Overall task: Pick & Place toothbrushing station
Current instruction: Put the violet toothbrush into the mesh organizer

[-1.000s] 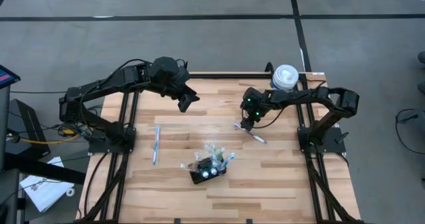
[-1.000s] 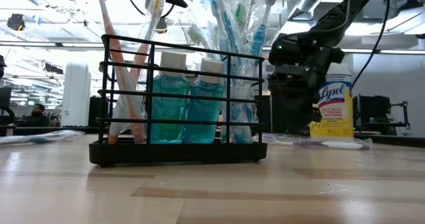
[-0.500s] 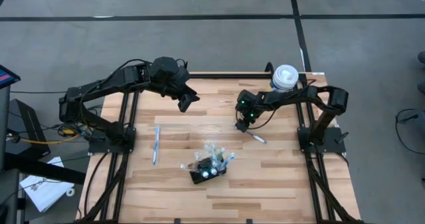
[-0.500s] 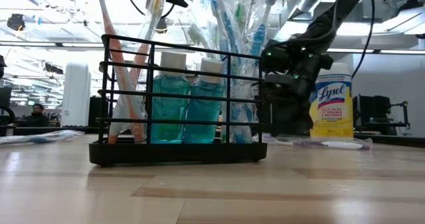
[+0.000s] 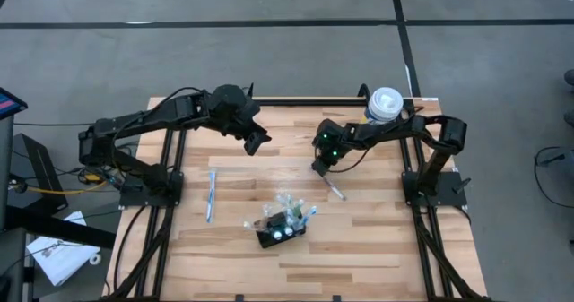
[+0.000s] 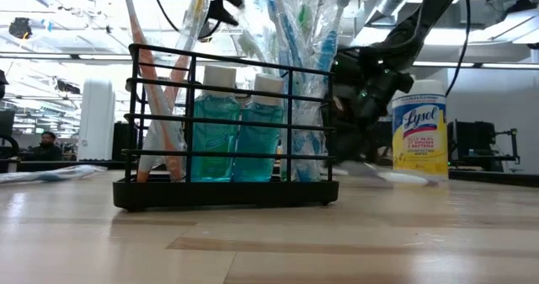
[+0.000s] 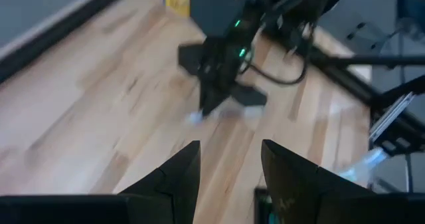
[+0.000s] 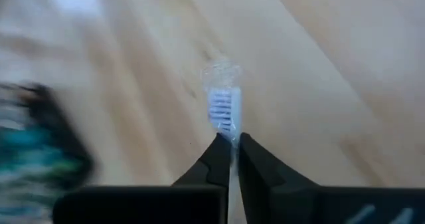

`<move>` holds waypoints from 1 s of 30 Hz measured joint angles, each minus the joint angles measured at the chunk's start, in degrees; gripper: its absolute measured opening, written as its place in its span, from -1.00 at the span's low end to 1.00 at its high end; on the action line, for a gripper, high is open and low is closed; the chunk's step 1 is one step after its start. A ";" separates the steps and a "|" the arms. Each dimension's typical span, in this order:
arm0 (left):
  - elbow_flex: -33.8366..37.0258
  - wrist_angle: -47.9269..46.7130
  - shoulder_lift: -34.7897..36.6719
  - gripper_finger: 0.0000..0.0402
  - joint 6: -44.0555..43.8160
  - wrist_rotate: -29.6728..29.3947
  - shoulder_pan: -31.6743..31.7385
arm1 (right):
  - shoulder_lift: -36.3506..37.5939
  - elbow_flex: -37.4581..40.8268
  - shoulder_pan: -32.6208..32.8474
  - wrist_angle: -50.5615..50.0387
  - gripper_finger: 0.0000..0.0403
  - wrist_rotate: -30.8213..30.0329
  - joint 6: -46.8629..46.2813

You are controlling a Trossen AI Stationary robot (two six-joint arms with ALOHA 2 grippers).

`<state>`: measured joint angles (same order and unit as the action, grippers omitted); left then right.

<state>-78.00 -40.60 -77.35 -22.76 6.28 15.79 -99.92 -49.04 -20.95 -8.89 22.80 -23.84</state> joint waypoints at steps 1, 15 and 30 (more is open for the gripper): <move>0.00 1.18 0.20 -0.23 0.00 0.00 0.00 | 0.00 0.00 -0.06 2.50 -0.96 1.94 -1.49; -0.01 3.40 8.85 -0.31 -0.07 -3.51 1.67 | 1.31 -22.38 -0.01 5.93 -0.99 9.10 -6.11; -0.02 2.58 14.13 -0.43 5.13 -8.91 3.40 | 1.42 -43.41 11.42 8.74 -1.00 8.48 -6.86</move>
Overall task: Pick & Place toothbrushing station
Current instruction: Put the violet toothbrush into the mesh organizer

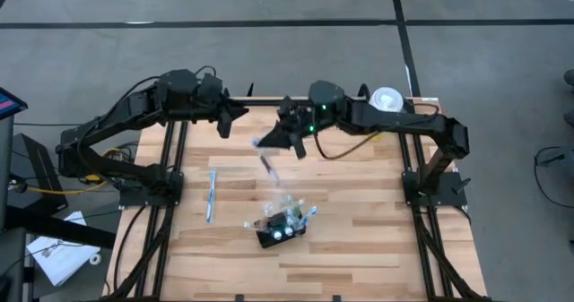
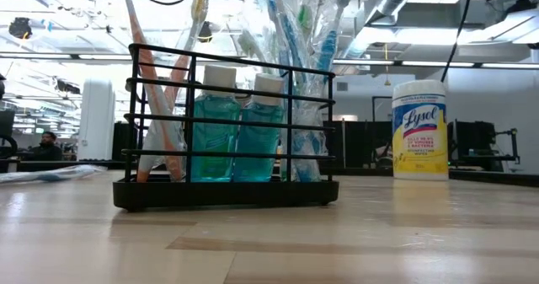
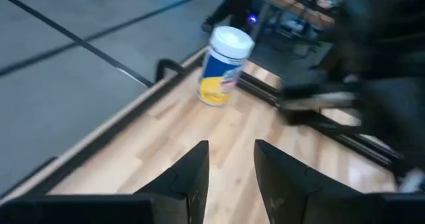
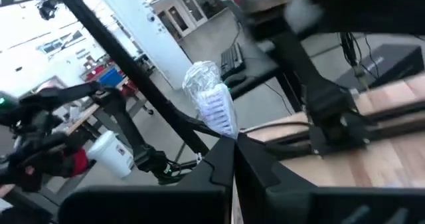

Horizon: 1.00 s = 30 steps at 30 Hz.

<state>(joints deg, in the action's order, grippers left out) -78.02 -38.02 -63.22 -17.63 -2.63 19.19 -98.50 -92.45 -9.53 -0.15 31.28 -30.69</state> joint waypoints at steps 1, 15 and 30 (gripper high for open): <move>0.02 -0.22 0.25 -0.44 0.41 -0.89 0.22 | 0.02 -0.58 1.44 -0.02 -1.00 -0.93 0.63; 0.02 -0.18 2.25 -0.47 3.94 -4.64 0.30 | -0.20 -3.16 16.38 10.60 -1.00 -12.02 3.71; 0.02 -0.09 1.68 -0.47 3.83 -0.55 0.30 | -12.66 -3.18 23.66 23.65 -1.00 -18.34 -0.19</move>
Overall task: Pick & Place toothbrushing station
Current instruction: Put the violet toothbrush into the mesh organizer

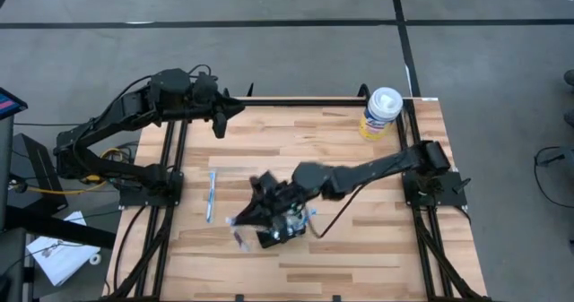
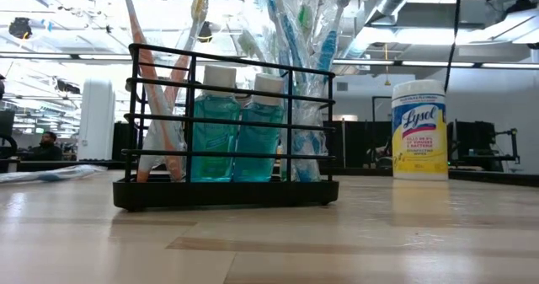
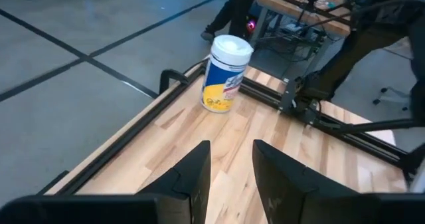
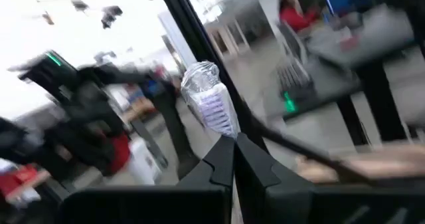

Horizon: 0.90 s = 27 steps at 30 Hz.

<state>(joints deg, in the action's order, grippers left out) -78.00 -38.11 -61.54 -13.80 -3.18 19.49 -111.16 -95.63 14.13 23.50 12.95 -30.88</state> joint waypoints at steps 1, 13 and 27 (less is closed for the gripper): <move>0.00 0.01 0.01 -0.47 0.02 0.17 0.00 | -0.73 0.10 0.26 -0.78 -1.00 -0.18 -0.09; 0.00 -0.08 0.01 -0.47 0.04 0.26 0.00 | 0.81 0.04 -1.65 -15.08 -1.00 -6.75 7.97; 0.00 -0.50 0.01 -0.47 0.07 0.26 0.00 | 5.96 0.13 -1.33 -23.33 -1.00 -11.58 13.04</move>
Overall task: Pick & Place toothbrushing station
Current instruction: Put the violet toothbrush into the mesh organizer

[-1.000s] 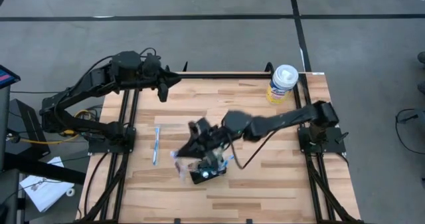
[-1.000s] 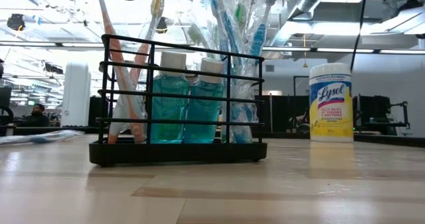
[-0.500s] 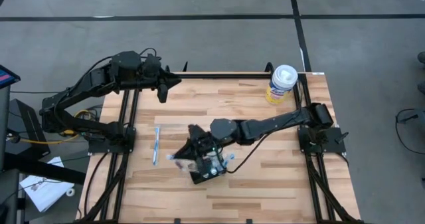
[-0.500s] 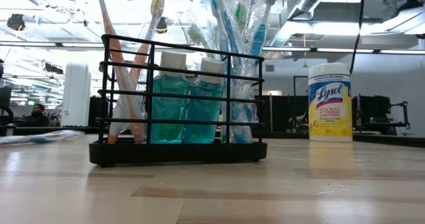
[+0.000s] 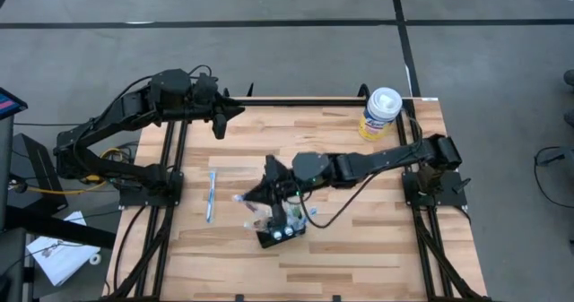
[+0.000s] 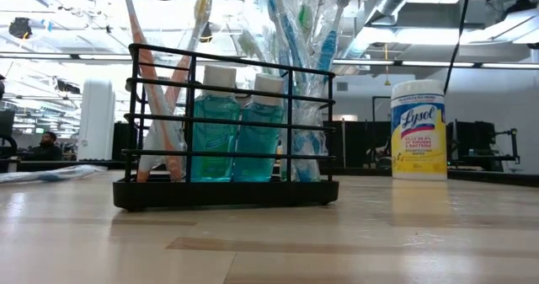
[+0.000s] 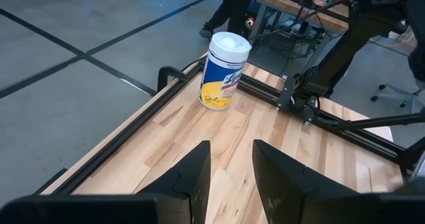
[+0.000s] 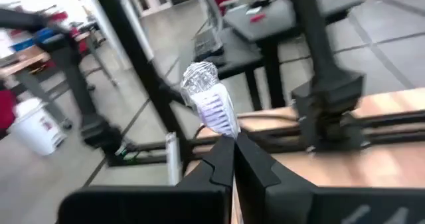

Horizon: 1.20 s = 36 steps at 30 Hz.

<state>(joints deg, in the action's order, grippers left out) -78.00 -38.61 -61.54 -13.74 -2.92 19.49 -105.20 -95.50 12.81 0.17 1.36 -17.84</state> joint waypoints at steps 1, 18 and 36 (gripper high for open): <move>0.00 0.00 0.00 -0.47 0.00 -0.01 0.00 | -0.07 0.32 0.49 0.09 -1.00 0.07 -0.13; 0.00 -0.02 0.00 -0.47 1.11 -0.02 0.00 | -0.09 5.02 3.62 6.98 -1.00 -0.35 -2.58; 0.00 -4.68 0.00 -0.47 1.12 -0.02 0.00 | -6.63 4.98 2.32 10.35 -1.00 0.27 -4.68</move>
<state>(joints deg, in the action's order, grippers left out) -78.00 -43.29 -61.54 -12.62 -2.94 19.49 -111.83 -90.52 15.13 10.52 1.63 -22.53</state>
